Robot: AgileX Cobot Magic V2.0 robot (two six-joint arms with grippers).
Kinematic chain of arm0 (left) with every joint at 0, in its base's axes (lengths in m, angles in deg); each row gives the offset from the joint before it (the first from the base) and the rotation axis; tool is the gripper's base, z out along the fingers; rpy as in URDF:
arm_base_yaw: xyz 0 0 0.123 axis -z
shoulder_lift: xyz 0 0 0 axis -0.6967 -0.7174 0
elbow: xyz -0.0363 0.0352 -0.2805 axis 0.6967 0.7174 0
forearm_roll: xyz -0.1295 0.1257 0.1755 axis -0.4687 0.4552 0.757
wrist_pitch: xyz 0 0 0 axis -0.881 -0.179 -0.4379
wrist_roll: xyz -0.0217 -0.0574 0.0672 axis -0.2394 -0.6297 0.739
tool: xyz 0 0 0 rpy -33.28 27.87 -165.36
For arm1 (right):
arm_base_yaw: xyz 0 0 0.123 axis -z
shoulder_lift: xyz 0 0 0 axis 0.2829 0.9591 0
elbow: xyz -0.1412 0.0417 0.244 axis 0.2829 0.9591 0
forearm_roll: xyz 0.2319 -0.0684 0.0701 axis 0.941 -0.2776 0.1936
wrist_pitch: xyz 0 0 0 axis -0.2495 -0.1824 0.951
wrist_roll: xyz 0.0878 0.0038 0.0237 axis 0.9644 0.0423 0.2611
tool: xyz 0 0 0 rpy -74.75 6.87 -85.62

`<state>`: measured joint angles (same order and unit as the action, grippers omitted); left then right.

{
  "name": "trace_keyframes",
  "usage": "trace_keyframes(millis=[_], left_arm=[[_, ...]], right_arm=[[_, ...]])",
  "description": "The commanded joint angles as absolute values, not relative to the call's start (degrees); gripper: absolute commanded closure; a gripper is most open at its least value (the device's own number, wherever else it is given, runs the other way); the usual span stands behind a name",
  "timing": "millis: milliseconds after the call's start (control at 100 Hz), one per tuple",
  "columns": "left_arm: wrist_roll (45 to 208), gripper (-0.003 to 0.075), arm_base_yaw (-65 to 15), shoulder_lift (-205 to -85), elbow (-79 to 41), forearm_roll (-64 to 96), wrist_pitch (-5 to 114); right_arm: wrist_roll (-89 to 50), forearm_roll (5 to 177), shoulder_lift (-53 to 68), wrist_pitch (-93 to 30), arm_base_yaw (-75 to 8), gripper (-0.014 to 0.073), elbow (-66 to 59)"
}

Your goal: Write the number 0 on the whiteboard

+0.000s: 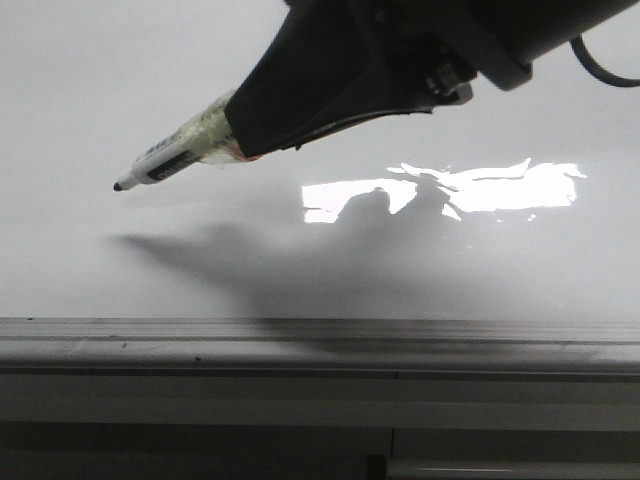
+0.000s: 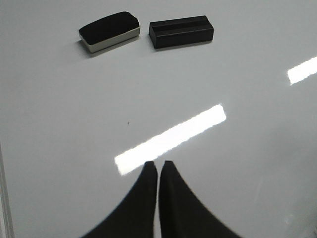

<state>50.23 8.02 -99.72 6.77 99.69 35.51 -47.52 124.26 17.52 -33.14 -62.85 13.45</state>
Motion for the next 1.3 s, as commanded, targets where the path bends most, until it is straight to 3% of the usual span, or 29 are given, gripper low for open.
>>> trace_keyframes(millis=[0, 390, 1291], left_arm=[[49.3, 0.074, 8.4, -100.5, 5.5, 101.9, 38.5], [49.3, 0.074, 8.4, -100.5, 5.5, 104.7, 38.1], [49.3, 0.074, 8.4, -100.5, 5.5, 106.8, 38.1]], right_arm=[[-48.0, 125.2, 16.2, -31.4, -62.6, 0.0663, 11.5], [-47.3, 119.9, 11.7, -33.9, -62.2, 0.0663, 11.5], [-44.8, 120.2, 12.9, -36.5, -52.0, 0.0662, 11.5]])
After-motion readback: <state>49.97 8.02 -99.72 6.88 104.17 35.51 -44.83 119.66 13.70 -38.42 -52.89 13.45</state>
